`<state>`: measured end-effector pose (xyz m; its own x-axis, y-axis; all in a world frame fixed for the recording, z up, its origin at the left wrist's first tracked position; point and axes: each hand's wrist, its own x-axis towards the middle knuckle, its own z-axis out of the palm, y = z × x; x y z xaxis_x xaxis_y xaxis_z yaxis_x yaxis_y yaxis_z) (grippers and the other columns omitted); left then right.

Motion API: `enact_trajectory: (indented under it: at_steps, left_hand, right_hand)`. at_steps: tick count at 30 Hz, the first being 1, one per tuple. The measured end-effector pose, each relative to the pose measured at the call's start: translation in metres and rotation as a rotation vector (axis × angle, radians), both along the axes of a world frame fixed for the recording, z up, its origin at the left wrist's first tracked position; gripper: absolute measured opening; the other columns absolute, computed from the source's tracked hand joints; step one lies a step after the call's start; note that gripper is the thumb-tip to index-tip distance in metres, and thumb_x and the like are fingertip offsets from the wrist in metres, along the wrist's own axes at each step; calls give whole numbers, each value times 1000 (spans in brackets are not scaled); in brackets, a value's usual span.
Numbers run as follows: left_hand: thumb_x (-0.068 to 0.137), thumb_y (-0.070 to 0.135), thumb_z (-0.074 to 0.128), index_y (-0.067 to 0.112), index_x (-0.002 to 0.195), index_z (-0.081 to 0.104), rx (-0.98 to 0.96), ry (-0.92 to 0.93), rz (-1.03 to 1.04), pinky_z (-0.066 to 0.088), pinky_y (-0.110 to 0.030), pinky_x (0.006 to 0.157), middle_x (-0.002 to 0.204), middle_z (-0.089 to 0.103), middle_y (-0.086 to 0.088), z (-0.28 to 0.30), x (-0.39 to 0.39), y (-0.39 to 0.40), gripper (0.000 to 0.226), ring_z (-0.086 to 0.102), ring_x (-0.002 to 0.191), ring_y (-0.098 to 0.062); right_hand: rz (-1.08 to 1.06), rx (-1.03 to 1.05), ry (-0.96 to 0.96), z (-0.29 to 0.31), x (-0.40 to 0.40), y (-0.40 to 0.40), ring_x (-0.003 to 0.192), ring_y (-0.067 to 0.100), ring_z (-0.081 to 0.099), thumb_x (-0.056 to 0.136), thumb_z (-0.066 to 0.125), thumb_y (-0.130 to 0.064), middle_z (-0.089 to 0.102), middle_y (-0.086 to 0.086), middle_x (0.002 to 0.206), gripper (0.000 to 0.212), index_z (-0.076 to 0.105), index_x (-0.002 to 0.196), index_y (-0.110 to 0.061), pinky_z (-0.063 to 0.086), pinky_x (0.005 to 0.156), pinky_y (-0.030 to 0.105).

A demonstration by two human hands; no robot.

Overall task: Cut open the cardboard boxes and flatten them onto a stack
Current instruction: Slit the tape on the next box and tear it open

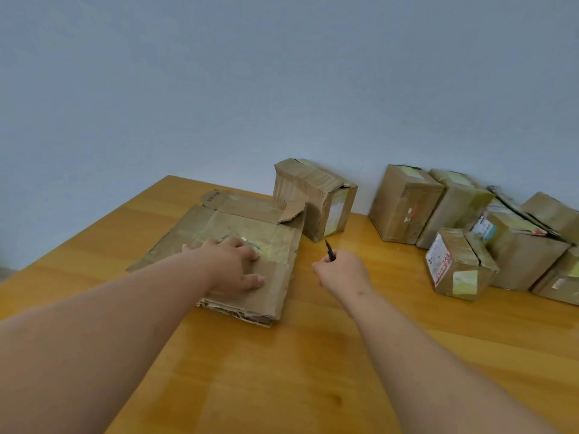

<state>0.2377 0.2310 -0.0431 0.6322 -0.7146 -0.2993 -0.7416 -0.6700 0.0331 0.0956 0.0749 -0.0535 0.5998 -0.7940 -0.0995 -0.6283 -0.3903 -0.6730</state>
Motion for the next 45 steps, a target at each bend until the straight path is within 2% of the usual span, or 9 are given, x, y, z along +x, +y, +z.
enact_trajectory:
  at_steps: [5, 10, 14, 17, 20, 26, 31, 36, 45]
  left_hand:
    - [84, 64, 53, 27, 121, 51, -256, -89, 51, 43, -51, 101, 136, 40, -3, 20, 2, -36, 53, 39, 126, -26]
    - [80, 56, 61, 31, 147, 29, -270, 24, 16, 36, -55, 109, 150, 25, -1, 32, 9, -67, 78, 22, 141, -30]
    - [91, 60, 47, 30, 138, 48, -173, -20, -32, 29, -46, 109, 146, 33, -8, 46, 12, -83, 55, 26, 137, -32]
    - [92, 60, 45, 30, 133, 53, -192, -19, -15, 32, -47, 107, 141, 37, -8, 48, 16, -91, 51, 31, 133, -31]
    - [91, 61, 46, 33, 134, 50, -233, -53, -11, 33, -52, 107, 139, 37, -7, 47, 19, -96, 51, 31, 133, -30]
    - [90, 54, 51, 30, 143, 40, -427, -142, -4, 35, -47, 106, 144, 35, -4, 46, 15, -103, 59, 33, 132, -25]
    - [94, 57, 46, 20, 154, 21, -209, -83, -63, 30, -49, 115, 158, 27, -4, 41, 4, -103, 75, 27, 143, -28]
    - [98, 57, 39, 17, 146, 43, -53, 11, -55, 42, -39, 107, 146, 48, -5, 35, -19, -99, 62, 49, 129, -25]
    - [103, 53, 24, 26, 157, -7, 169, -98, -77, 9, -43, 122, 164, -13, 2, 4, -47, -80, 68, 1, 151, -29]
  right_hand:
    - [-45, -309, -58, 26, 26, -40, 76, 24, 57, 90, 51, -28, 55, 4, 97, 10, 52, 93, -19, 42, 57, 32]
    - [-37, -470, 26, 42, 57, -75, 105, 35, 57, 92, 55, -37, 36, 9, 141, 52, 39, 139, -22, 43, 72, 34]
    - [36, -489, 131, 39, 83, -97, 133, 37, 44, 90, 57, -54, 2, 5, 164, 78, 18, 154, -31, 47, 88, 39]
    - [34, -475, 130, 33, 97, -109, 131, 38, 46, 87, 59, -58, 2, 7, 164, 71, 31, 149, -35, 48, 89, 40]
    - [18, -478, 54, 27, 103, -118, 109, 39, 58, 86, 61, -55, 26, 13, 153, 48, 48, 127, -34, 50, 80, 39]
    - [71, -599, 3, 31, 76, -128, 90, 29, 57, 94, 51, -41, 53, 7, 119, 30, 49, 119, -25, 42, 66, 33]
    - [108, -615, -26, 29, 26, -136, 88, 25, 57, 94, 52, -41, 55, 1, 110, 21, 50, 108, -25, 45, 64, 34]
    - [98, -592, -20, 31, -39, -134, 91, 23, 57, 95, 54, -39, 54, -1, 112, 18, 52, 104, -24, 50, 70, 40]
    - [-19, -552, -68, 40, -137, -119, 91, 18, 56, 97, 53, -36, 57, -4, 105, 19, 54, 111, -22, 49, 71, 37]
